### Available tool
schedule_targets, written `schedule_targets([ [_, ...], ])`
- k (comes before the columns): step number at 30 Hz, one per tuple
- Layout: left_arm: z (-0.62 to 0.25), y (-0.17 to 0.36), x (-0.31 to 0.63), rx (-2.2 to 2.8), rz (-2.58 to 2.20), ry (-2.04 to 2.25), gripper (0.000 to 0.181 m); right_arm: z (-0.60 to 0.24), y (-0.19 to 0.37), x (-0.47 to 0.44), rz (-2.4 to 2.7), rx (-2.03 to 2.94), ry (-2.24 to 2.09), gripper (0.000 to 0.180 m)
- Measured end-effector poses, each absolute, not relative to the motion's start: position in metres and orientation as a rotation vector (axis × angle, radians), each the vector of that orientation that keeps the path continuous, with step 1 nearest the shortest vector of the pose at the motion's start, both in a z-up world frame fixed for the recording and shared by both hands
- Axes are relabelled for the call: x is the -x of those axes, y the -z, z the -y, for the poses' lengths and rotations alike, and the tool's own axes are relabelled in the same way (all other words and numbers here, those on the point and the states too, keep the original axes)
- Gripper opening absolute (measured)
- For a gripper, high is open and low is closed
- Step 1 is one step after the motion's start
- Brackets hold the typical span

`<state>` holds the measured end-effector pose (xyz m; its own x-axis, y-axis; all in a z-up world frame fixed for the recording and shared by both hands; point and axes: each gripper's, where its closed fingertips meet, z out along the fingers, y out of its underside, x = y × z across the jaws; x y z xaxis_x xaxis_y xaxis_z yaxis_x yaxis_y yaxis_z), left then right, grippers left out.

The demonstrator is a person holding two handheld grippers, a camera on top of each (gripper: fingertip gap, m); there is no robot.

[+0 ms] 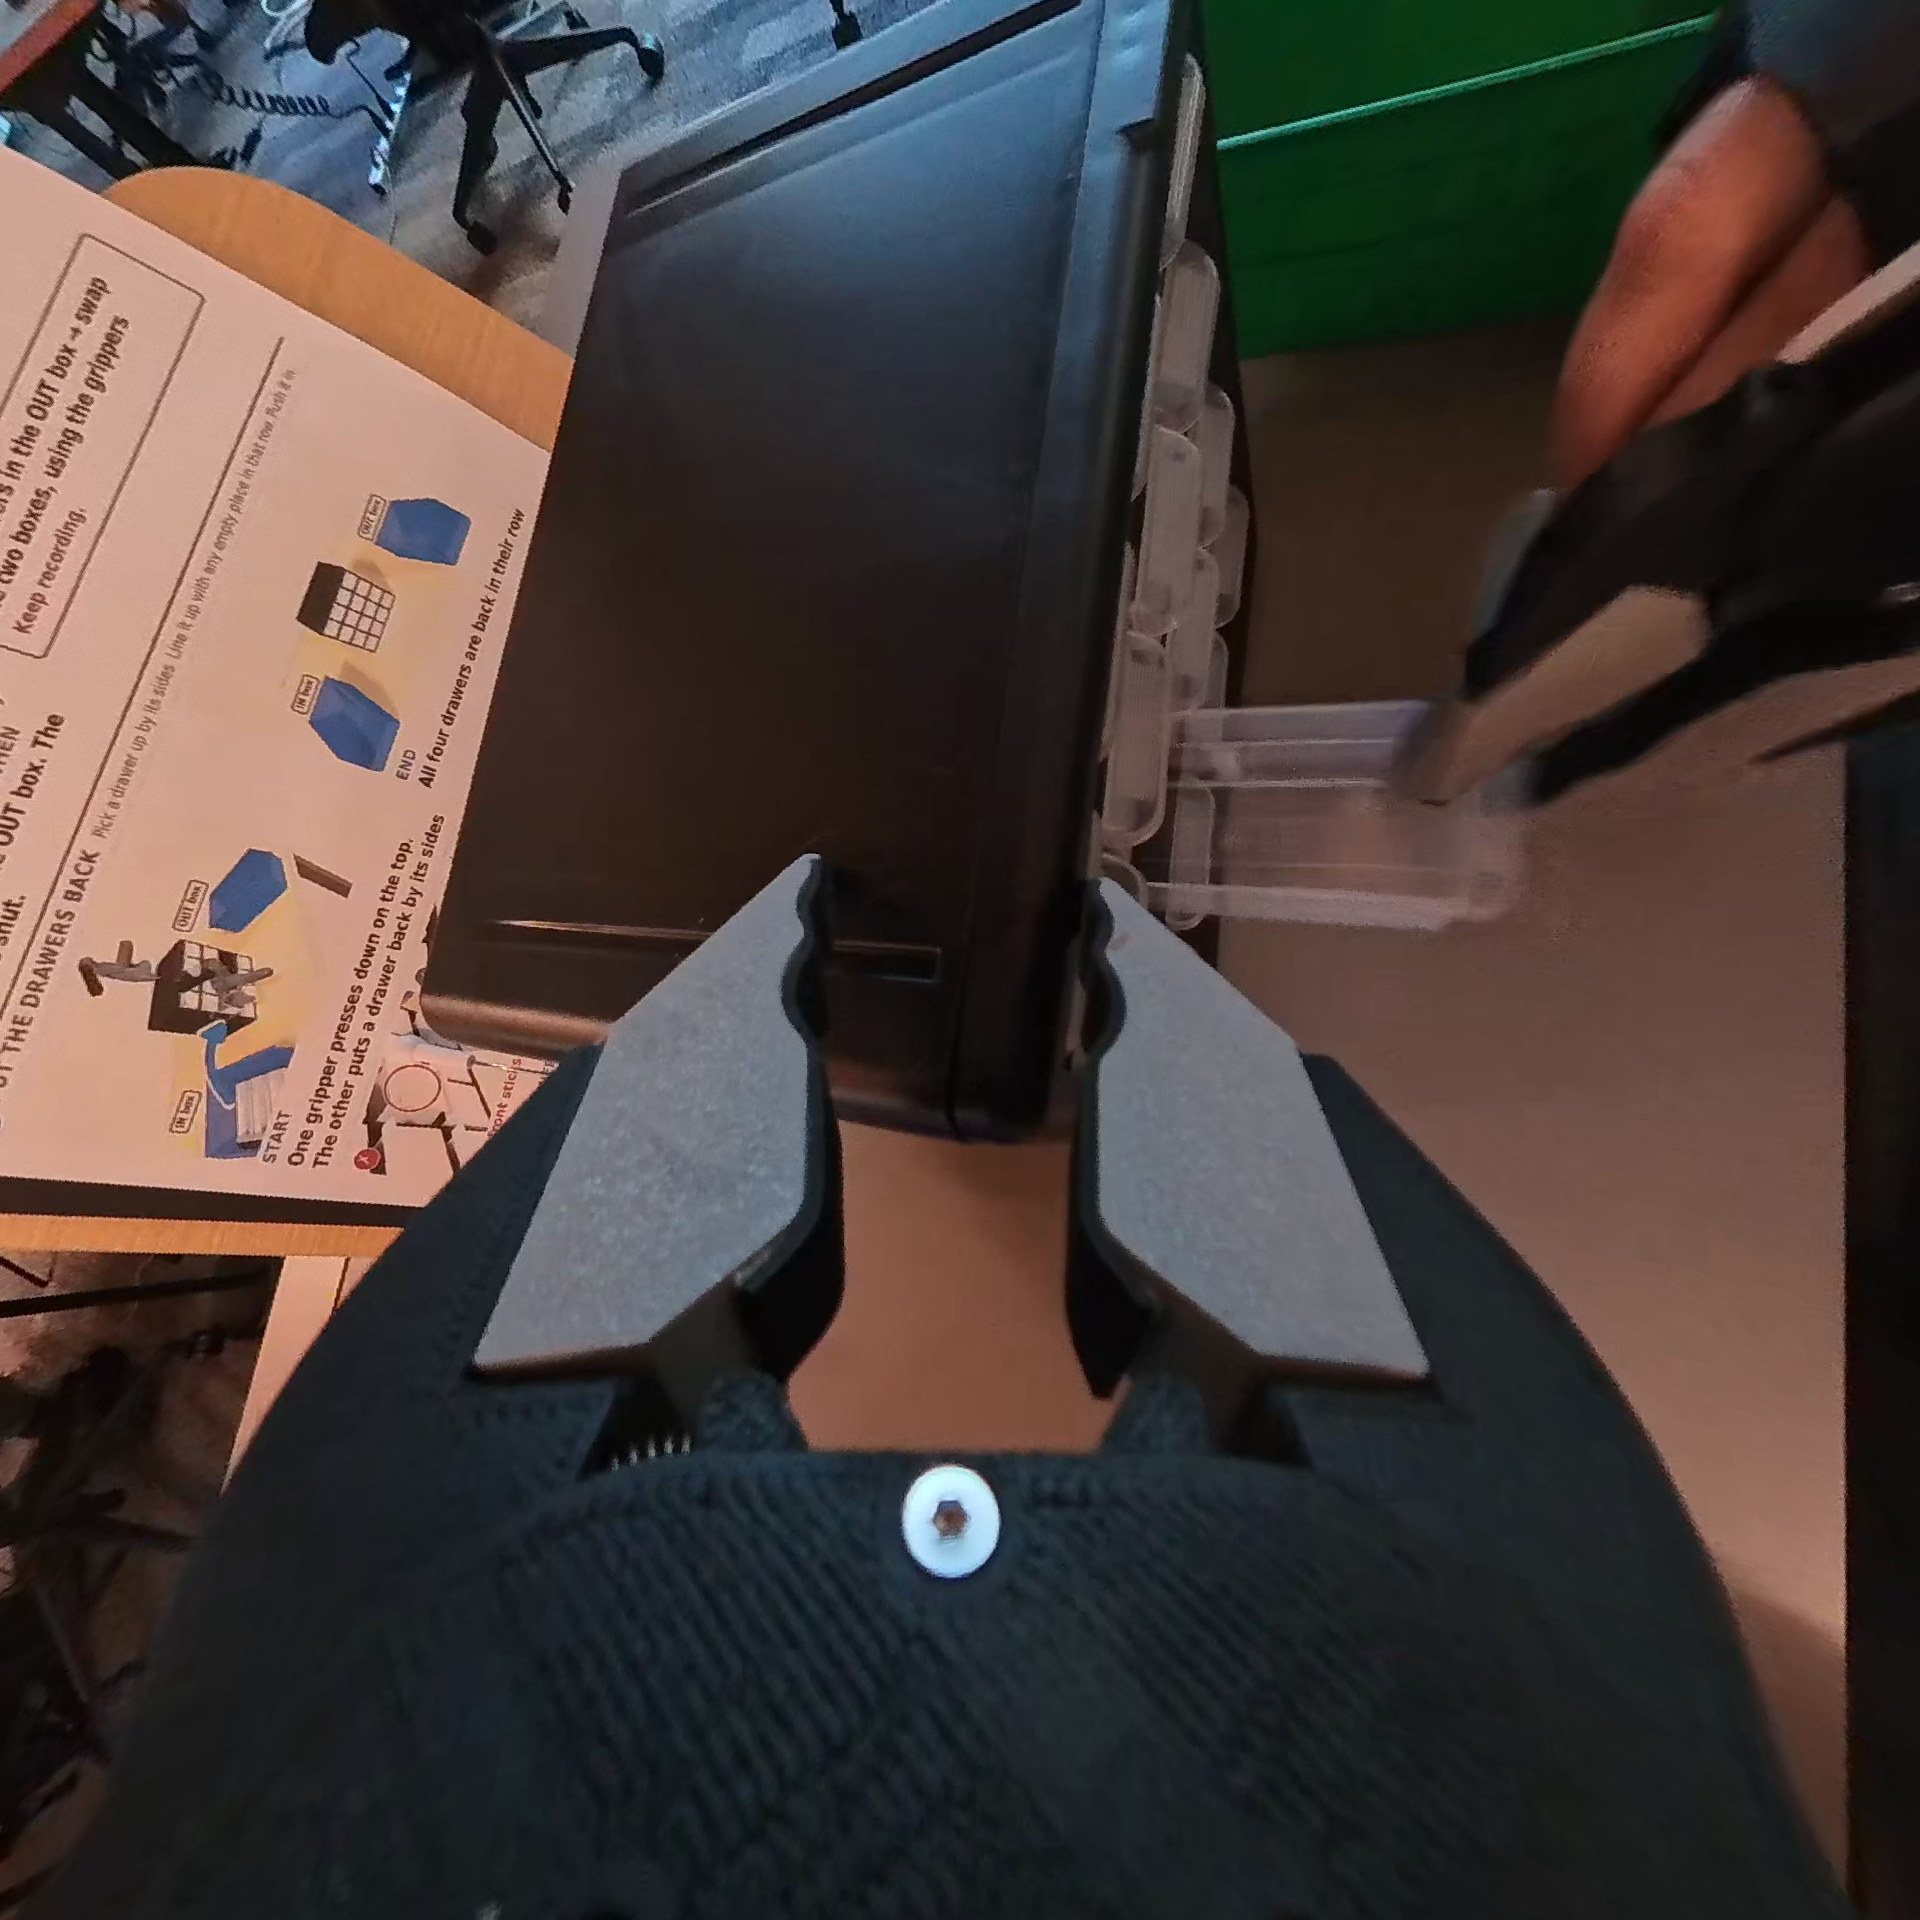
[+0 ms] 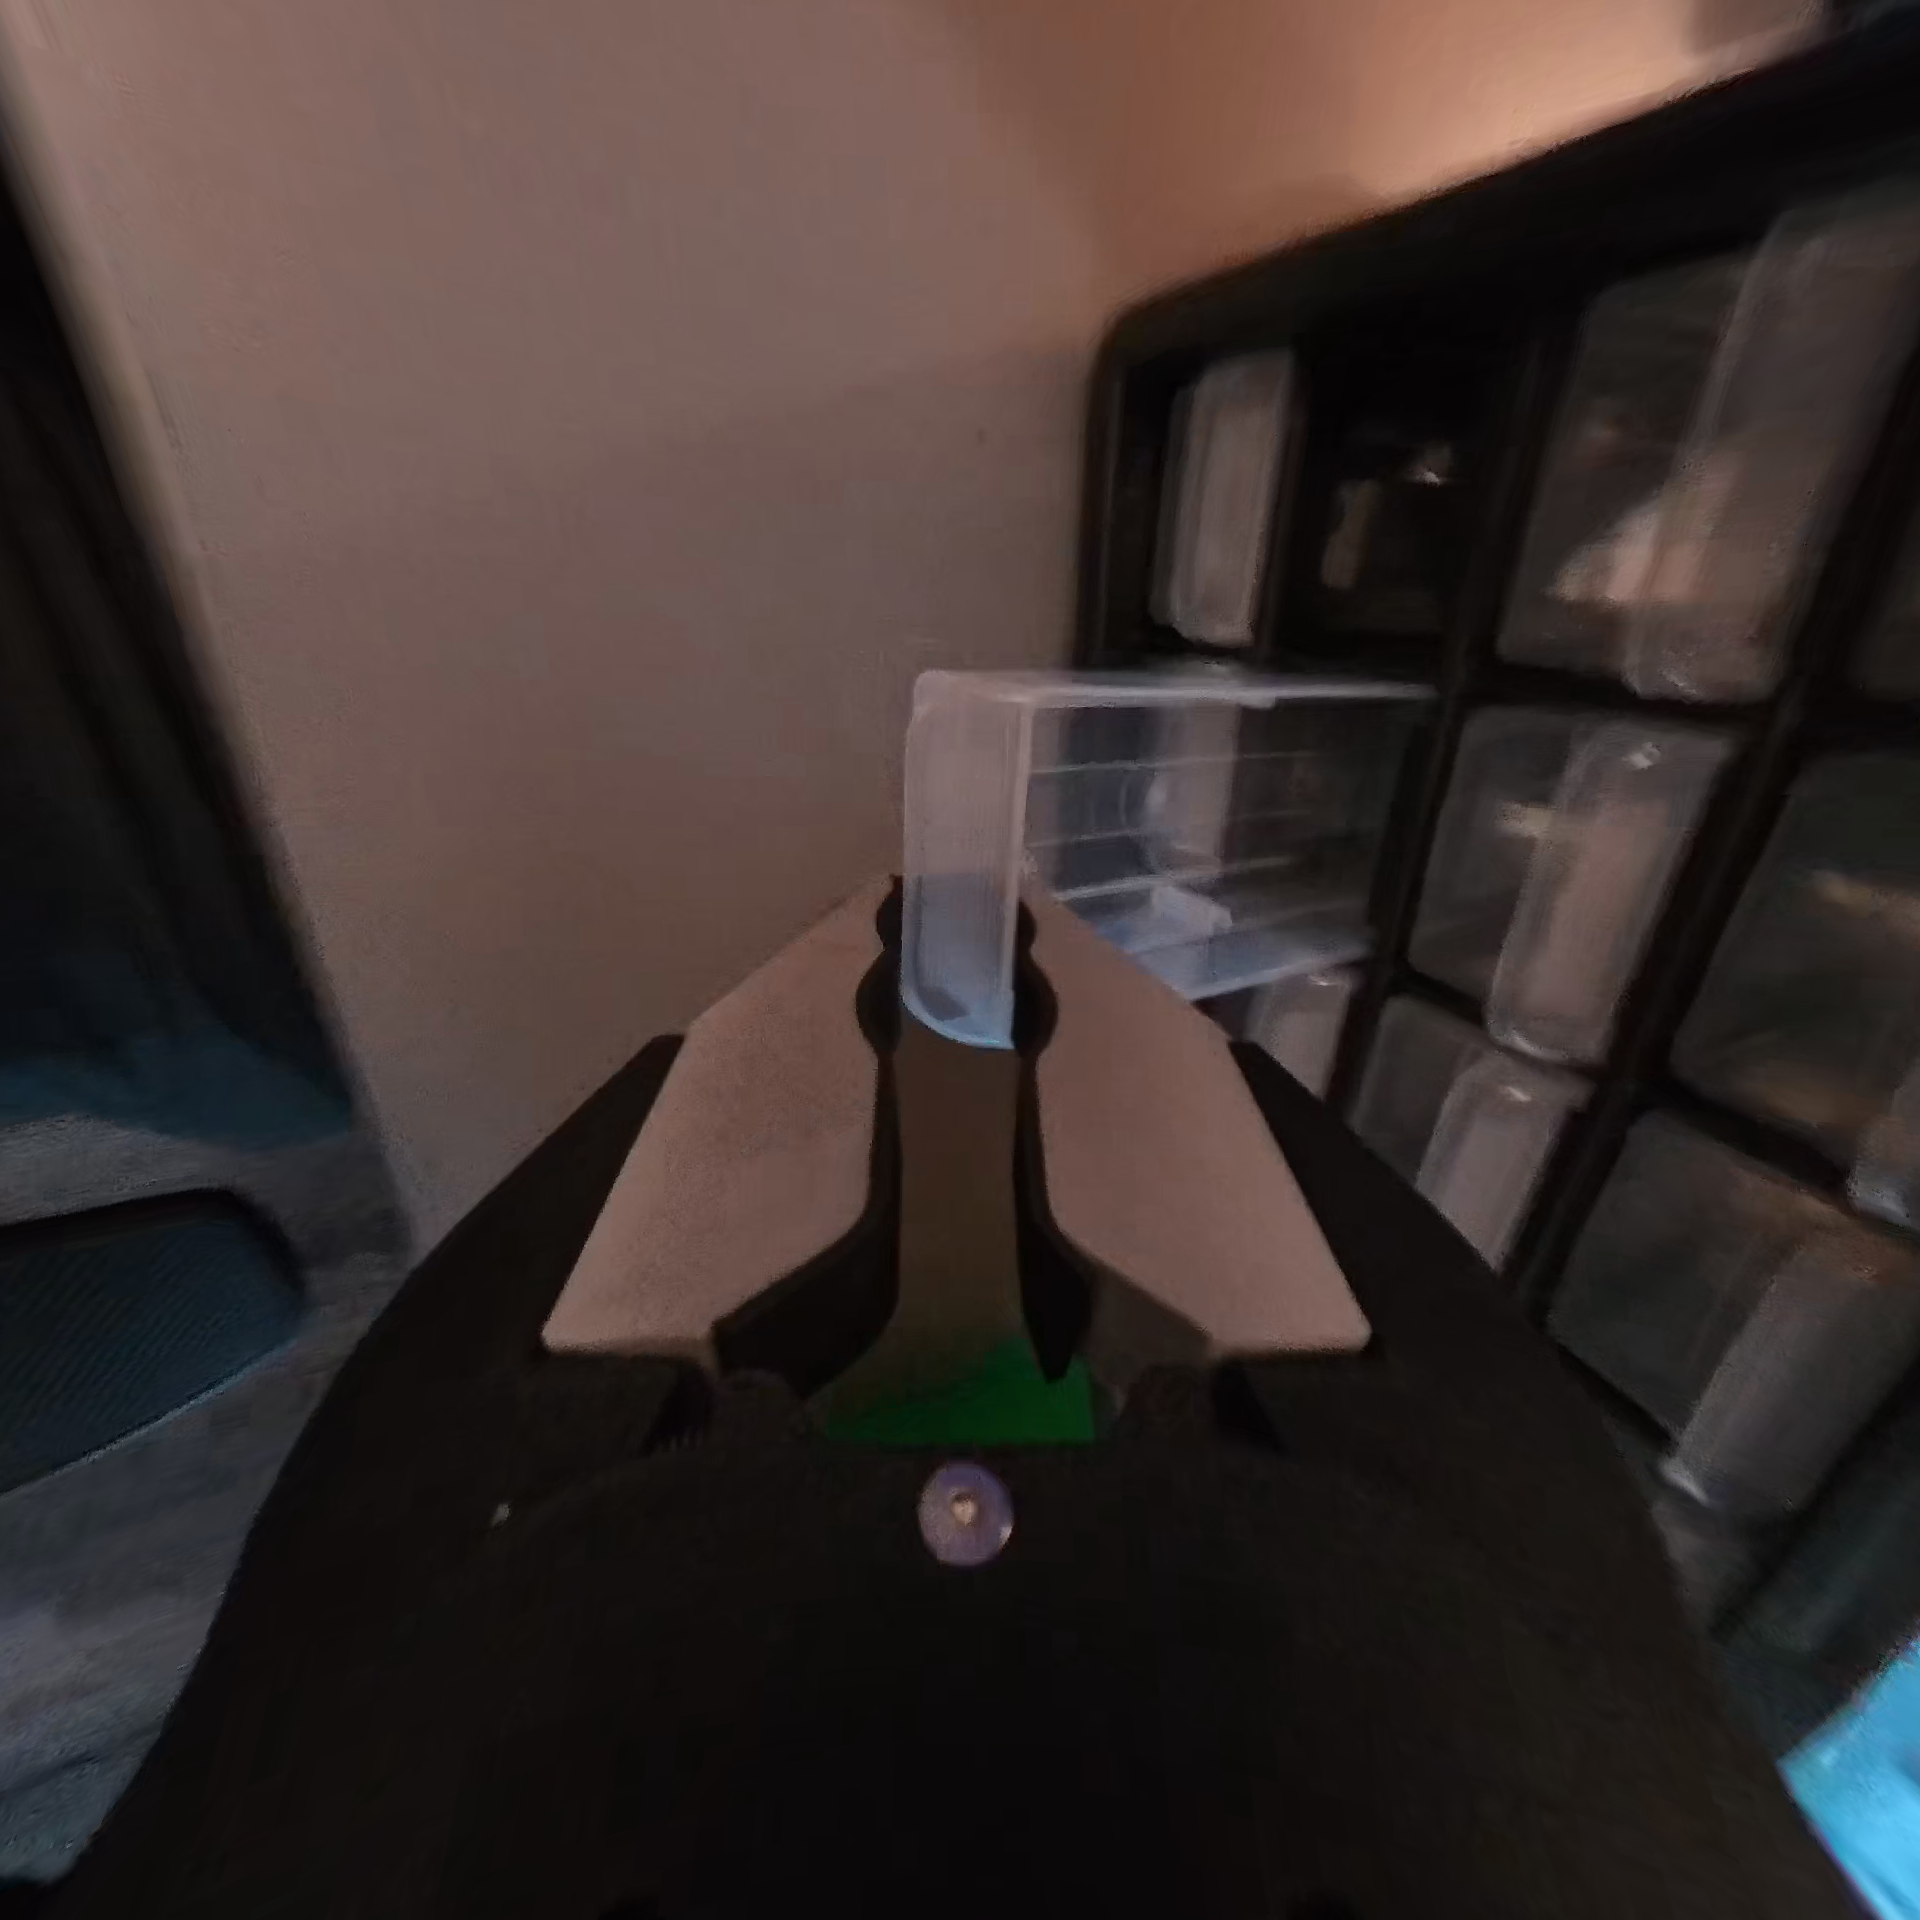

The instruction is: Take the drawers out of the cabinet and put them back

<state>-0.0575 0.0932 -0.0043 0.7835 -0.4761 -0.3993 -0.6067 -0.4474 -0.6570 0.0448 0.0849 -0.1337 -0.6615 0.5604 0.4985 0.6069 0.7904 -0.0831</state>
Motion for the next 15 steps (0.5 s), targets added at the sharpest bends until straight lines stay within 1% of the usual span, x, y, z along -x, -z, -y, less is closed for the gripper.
schedule_targets([
  [2, -0.093, 0.004, 0.058, 2.13, -0.803, -0.195, 0.047, -0.111, 0.134, -0.031, 2.354, 0.884, 0.231, 0.019],
  [5, -0.093, 0.004, 0.058, 2.143, -0.799, -0.202, 0.047, -0.124, 0.13, -0.017, 2.261, 0.958, 0.175, 0.021],
  [6, -0.093, 0.004, 0.058, 2.147, -0.797, -0.203, 0.047, -0.122, 0.125, -0.016, 2.243, 0.959, 0.143, 0.022],
  [7, -0.093, 0.004, 0.058, 2.149, -0.797, -0.204, 0.047, -0.119, 0.119, -0.016, 2.228, 0.948, 0.111, 0.026],
  [10, -0.093, 0.004, 0.058, 2.151, -0.798, -0.205, 0.047, -0.107, 0.104, -0.027, 2.207, 0.925, 0.046, 0.025],
  [11, -0.093, 0.004, 0.058, 2.149, -0.799, -0.204, 0.047, -0.102, 0.103, -0.034, 2.222, 0.925, 0.039, 0.029],
  [12, -0.093, 0.004, 0.058, 2.146, -0.799, -0.202, 0.047, -0.096, 0.104, -0.04, 2.251, 0.922, 0.021, 0.029],
  [13, -0.093, 0.004, 0.058, 2.144, -0.799, -0.2, 0.047, -0.086, 0.106, -0.045, 2.297, 0.908, -0.025, 0.026],
  [15, -0.093, 0.004, 0.058, 2.139, -0.798, -0.196, 0.047, -0.053, 0.119, -0.059, 2.465, 0.839, -0.195, 0.01],
])
